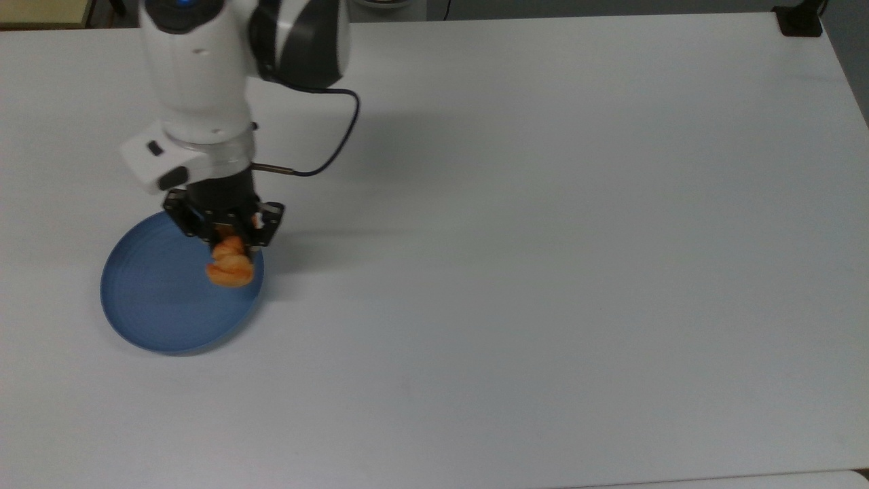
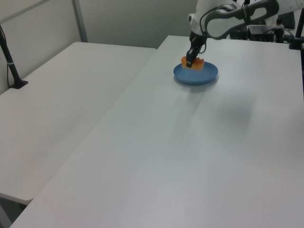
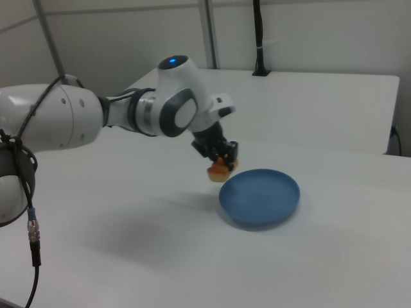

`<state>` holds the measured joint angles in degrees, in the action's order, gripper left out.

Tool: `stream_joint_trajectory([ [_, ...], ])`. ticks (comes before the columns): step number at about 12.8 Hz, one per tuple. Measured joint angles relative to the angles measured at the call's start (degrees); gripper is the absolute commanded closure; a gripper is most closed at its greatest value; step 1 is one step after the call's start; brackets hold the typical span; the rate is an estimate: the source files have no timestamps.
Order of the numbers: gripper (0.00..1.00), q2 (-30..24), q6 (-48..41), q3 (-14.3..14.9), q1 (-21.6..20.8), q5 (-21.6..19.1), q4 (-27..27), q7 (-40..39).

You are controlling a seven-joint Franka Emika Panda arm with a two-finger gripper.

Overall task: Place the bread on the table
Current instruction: 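Lift the bread roll off the plate and carry it beside the plate, then lower the bread roll onto the table and open the gripper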

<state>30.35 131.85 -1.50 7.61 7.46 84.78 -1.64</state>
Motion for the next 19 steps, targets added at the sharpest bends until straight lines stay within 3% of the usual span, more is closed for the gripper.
stream_joint_trajectory([
  [4, 0.59, -1.1, 0.7, -3.9, -2.0, 1.3, 3.2, 3.3],
  [10, 0.57, 1.6, 7.1, -4.2, -6.9, 1.3, 5.0, 8.6],
  [12, 0.43, 2.8, 8.7, -4.2, -7.1, 1.3, 5.1, 8.9],
  [14, 0.42, 3.3, 8.7, -4.2, -7.1, 1.3, 5.1, 9.5],
  [15, 0.30, 3.5, 8.7, -4.2, -7.1, 1.3, 5.1, 9.7],
  [16, 0.25, 3.7, 8.7, -4.2, -7.1, 1.3, 5.1, 9.8],
  [18, 0.00, 4.2, 8.7, -4.2, -7.1, 1.3, 5.1, 10.0],
  [19, 0.00, 4.3, 8.7, -4.2, -7.1, 1.3, 5.1, 10.0],
])
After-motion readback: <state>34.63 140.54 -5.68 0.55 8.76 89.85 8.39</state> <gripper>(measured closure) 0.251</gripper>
